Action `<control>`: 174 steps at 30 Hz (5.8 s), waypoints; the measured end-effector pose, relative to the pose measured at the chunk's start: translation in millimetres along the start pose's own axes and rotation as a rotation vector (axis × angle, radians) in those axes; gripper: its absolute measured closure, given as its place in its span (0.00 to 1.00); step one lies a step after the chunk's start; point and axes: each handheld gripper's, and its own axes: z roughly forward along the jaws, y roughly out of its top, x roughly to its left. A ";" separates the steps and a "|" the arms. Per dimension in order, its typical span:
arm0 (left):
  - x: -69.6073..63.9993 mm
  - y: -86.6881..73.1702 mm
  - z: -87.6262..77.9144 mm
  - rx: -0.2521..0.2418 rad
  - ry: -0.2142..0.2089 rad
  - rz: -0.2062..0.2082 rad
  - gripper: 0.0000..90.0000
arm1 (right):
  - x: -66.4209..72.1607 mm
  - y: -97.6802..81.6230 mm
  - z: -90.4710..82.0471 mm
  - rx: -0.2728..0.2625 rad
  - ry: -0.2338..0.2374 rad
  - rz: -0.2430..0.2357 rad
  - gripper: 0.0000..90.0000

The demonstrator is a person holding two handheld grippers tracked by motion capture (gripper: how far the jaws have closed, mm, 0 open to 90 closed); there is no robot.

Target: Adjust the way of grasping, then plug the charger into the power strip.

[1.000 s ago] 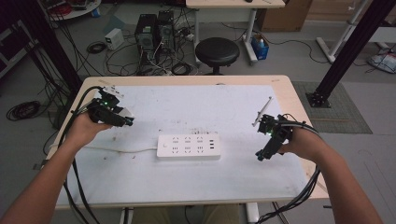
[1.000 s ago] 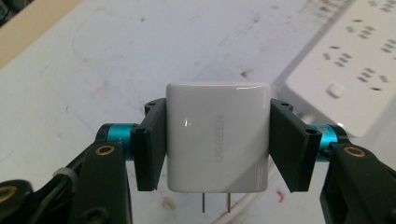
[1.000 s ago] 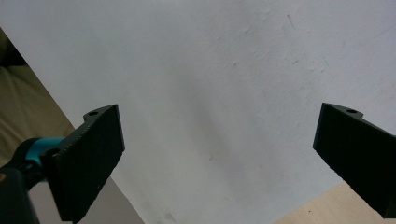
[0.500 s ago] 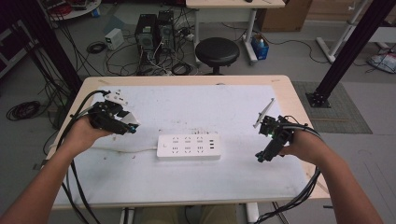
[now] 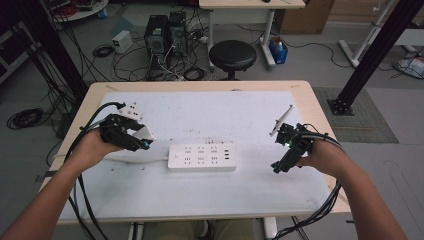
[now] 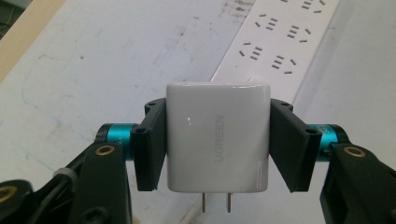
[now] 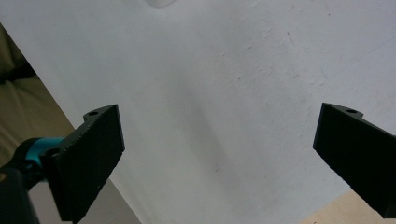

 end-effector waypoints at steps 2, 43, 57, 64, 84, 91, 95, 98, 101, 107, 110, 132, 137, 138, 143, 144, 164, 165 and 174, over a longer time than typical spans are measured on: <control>-2.9 1.6 -0.3 0.001 -0.001 0.018 0.47 | 0.9 0.3 -0.6 -0.007 0.004 0.006 0.01; -86.9 70.5 32.5 -0.128 -0.173 0.303 0.47 | 36.4 34.8 5.6 -0.466 0.468 0.484 0.04; -102.0 98.5 50.6 -0.148 -0.186 0.339 0.47 | 31.5 48.9 17.2 -0.489 0.639 0.614 0.05; -108.1 106.9 57.3 -0.141 -0.188 0.360 0.47 | 29.7 58.9 27.0 -0.446 0.670 0.648 0.08; -113.6 113.3 63.7 -0.133 -0.171 0.374 0.47 | 31.8 72.9 50.1 -0.432 0.799 0.694 0.50; -116.2 113.9 65.0 -0.121 -0.138 0.399 0.47 | 32.4 72.5 54.2 -0.424 0.852 0.724 0.67; -113.6 113.4 62.7 -0.142 -0.142 0.363 0.41 | 31.3 69.4 56.9 -0.446 0.859 0.738 0.69; -107.4 107.9 56.0 -0.180 -0.150 0.321 0.31 | 26.7 60.3 58.5 -0.466 0.850 0.754 0.69; -97.5 96.7 51.9 -0.189 -0.153 0.279 0.24 | 20.1 47.8 57.1 -0.498 0.832 0.770 0.69; -72.5 63.0 49.3 -0.146 -0.139 0.172 0.24 | 9.2 22.1 49.1 -0.544 0.763 0.755 0.69; -59.2 46.6 45.2 -0.104 -0.124 0.111 0.24 | 6.5 13.9 42.3 -0.522 0.625 0.677 0.69; -7.4 -7.2 5.5 0.196 -0.075 0.050 0.24 | 6.4 -1.0 -8.3 -0.182 -0.028 0.119 0.69; -5.1 -12.4 -2.8 0.248 -0.040 -0.006 0.24 | 7.2 -2.7 -12.3 -0.084 -0.100 0.044 0.69; -4.9 -13.9 -4.8 0.245 -0.038 -0.008 0.24 | 7.0 -3.7 -13.2 -0.077 -0.108 0.038 0.69; -4.1 -20.0 -7.6 0.223 -0.025 -0.008 0.24 | 3.4 -8.9 -16.4 -0.068 -0.111 0.036 0.69; -4.7 -21.0 -7.5 0.220 -0.019 -0.011 0.24 | 3.3 -9.4 -16.7 -0.062 -0.114 0.041 0.69; -7.7 -27.2 -3.9 0.211 0.021 0.026 0.24 | 15.6 50.4 -8.5 -0.124 -0.061 -0.032 0.69; -7.4 -28.1 -3.2 0.214 0.023 0.026 0.24 | 17.7 56.4 -7.5 -0.119 -0.057 -0.043 0.69; -9.5 -32.6 2.7 0.199 0.019 0.028 0.24 | 30.8 115.9 23.8 -0.079 -0.020 -0.197 0.69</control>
